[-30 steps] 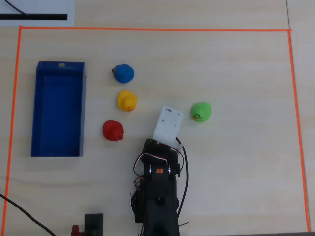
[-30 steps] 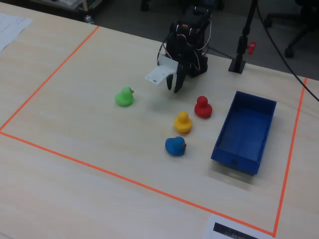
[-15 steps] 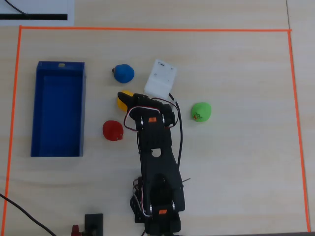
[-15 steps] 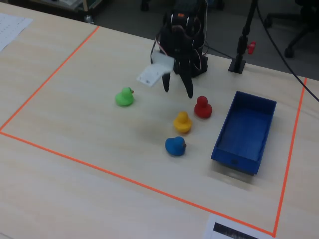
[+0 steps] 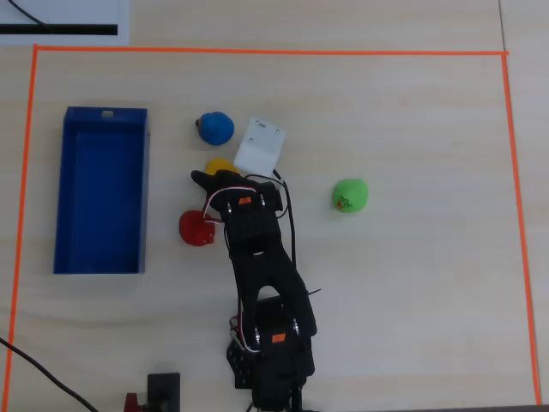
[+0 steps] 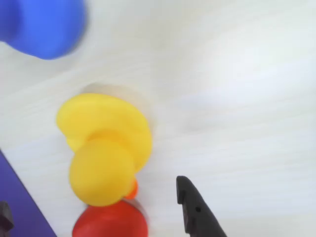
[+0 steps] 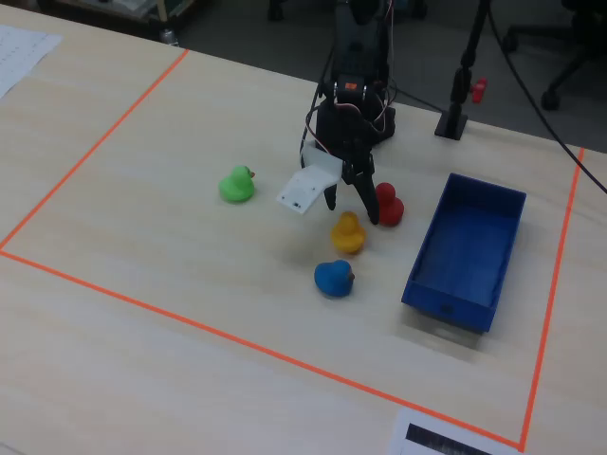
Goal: Grasp yellow duck and put it into box.
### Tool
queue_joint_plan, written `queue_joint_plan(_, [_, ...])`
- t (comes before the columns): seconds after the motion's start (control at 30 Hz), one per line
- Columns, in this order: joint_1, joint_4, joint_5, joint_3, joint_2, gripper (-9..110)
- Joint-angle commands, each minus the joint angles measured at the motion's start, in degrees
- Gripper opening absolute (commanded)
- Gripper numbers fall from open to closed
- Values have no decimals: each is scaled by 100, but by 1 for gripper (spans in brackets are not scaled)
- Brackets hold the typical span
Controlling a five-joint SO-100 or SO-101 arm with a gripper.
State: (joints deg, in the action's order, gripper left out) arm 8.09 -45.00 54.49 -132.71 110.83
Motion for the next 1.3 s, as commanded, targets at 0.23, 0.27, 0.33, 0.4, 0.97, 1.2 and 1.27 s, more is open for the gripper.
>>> queue_joint_plan(0.23, [62,1020,-114,-114,-519,37])
queue_joint_plan(0.27, [62,1134,-123,-123,-606,33])
queue_joint_plan(0.33, [53,1397,-149,-193,-712,24])
queue_joint_plan(0.4, [44,1626,-264,-264,-729,12])
queue_joint_plan(0.97, [967,-2769,-1608,2742,1521,0])
queue_joint_plan(1.2, [2953,-3700,-2540,3823,132,0])
queue_joint_plan(1.27, [3349,-3604,-2716,3955,-308,0])
